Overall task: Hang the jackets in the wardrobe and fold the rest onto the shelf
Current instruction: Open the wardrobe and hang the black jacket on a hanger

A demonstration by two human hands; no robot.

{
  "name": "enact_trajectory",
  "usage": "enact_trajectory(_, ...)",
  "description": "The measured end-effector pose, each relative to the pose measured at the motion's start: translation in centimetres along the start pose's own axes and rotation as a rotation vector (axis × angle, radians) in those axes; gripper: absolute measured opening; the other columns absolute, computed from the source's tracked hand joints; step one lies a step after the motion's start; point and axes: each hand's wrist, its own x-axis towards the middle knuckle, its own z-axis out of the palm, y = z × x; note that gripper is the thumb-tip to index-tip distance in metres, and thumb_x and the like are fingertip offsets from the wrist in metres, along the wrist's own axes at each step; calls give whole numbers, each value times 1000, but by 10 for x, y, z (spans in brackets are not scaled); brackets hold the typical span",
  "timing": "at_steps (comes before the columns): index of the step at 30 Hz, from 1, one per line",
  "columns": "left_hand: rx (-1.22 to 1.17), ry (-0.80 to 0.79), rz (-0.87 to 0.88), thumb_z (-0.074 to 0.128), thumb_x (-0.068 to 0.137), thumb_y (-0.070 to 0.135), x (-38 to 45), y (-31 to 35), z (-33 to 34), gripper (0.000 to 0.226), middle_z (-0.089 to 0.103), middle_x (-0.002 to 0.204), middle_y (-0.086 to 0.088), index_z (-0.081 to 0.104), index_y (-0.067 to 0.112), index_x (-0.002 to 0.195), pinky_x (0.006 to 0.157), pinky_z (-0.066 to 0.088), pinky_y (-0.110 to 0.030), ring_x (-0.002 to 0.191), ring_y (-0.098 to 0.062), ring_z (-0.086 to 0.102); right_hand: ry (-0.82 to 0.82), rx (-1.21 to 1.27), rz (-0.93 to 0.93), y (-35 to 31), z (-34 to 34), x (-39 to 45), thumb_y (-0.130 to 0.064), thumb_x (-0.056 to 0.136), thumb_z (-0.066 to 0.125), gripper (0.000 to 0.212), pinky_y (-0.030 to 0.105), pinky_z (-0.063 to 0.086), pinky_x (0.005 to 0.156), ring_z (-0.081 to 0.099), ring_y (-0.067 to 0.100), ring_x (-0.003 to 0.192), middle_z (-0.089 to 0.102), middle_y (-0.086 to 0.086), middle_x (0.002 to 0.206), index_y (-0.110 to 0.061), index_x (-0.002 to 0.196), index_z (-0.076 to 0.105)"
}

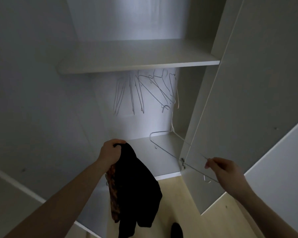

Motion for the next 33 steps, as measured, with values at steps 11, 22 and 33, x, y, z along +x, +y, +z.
enact_trajectory(11,-127,32,-108,43,97,-4,4,-11,-16,42,67,130,-3,75,15,115,97,57,-36,121,-24,60,-15,87,-225,-41,-34,-30,-53,93,58,43,14,30,48,35,6,40,38,-6,44,-25,62,68)
enact_trajectory(22,25,-42,22,41,100,-11,15,12,-38,41,67,133,-11,70,2,124,119,37,-34,127,-25,58,-158,69,-259,-22,-33,-3,-65,89,56,51,30,34,60,41,15,51,41,10,53,-22,68,74)
enact_trajectory(33,206,-179,217,40,96,-11,8,55,-61,48,77,91,1,76,18,87,88,50,-14,89,-5,68,-337,188,-350,-56,-25,36,-31,97,63,42,16,29,54,39,1,49,48,-6,50,-20,56,70)
